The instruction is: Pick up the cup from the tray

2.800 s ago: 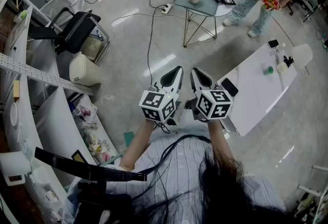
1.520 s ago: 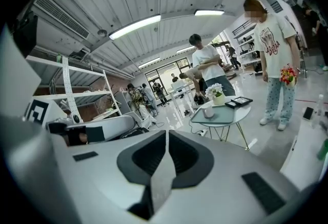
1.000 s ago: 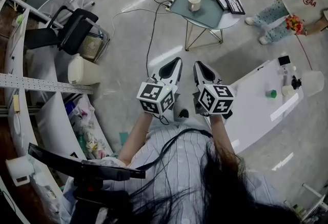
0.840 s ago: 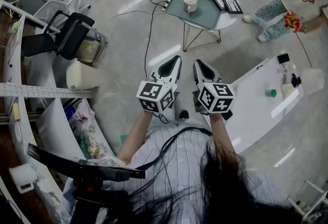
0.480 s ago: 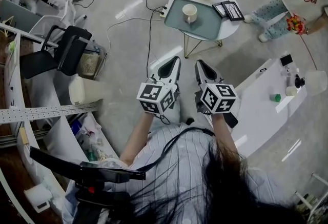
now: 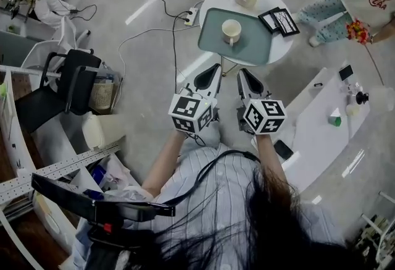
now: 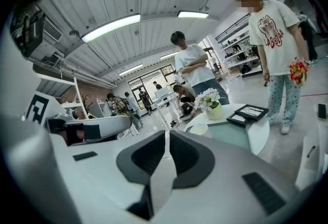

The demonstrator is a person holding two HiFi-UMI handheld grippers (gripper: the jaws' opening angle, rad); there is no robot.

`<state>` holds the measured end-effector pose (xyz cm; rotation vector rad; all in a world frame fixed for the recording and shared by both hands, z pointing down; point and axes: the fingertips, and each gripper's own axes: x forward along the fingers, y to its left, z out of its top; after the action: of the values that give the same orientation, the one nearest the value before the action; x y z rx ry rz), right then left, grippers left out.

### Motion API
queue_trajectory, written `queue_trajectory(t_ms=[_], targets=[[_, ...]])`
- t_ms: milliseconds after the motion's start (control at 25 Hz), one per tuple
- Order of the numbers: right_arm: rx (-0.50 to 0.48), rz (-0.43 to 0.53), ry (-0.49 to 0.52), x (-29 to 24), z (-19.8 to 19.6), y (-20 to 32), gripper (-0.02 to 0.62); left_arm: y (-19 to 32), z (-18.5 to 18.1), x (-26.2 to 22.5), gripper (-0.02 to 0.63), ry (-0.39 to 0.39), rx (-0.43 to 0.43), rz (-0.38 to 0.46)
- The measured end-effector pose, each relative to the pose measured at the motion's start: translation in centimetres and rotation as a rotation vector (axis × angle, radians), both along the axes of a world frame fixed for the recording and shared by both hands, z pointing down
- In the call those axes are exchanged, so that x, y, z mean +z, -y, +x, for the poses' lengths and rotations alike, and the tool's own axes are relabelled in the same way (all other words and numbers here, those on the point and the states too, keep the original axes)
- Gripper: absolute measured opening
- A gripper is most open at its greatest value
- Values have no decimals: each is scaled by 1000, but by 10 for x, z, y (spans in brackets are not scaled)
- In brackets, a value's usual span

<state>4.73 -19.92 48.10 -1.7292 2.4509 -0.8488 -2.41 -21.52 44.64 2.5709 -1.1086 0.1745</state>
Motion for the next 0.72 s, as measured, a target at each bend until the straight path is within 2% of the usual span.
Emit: queue_trajectory(t_ms=[160, 440, 480, 600, 720], targets=[[27, -23, -7, 11, 0, 32, 41, 28, 0, 10, 15, -11, 38, -24], [21, -94, -49, 39, -6, 67, 52, 52, -8, 25, 15, -25, 49, -61], [11, -107, -59, 44, -6, 71, 68, 54, -9, 27, 15, -29, 45, -65], [-20, -137, -93, 57, -7, 86, 180, 61, -12, 30, 15, -38, 30, -73], [-45, -160, -136, 73, -7, 101, 240, 68, -16, 34, 15, -51, 2, -91]])
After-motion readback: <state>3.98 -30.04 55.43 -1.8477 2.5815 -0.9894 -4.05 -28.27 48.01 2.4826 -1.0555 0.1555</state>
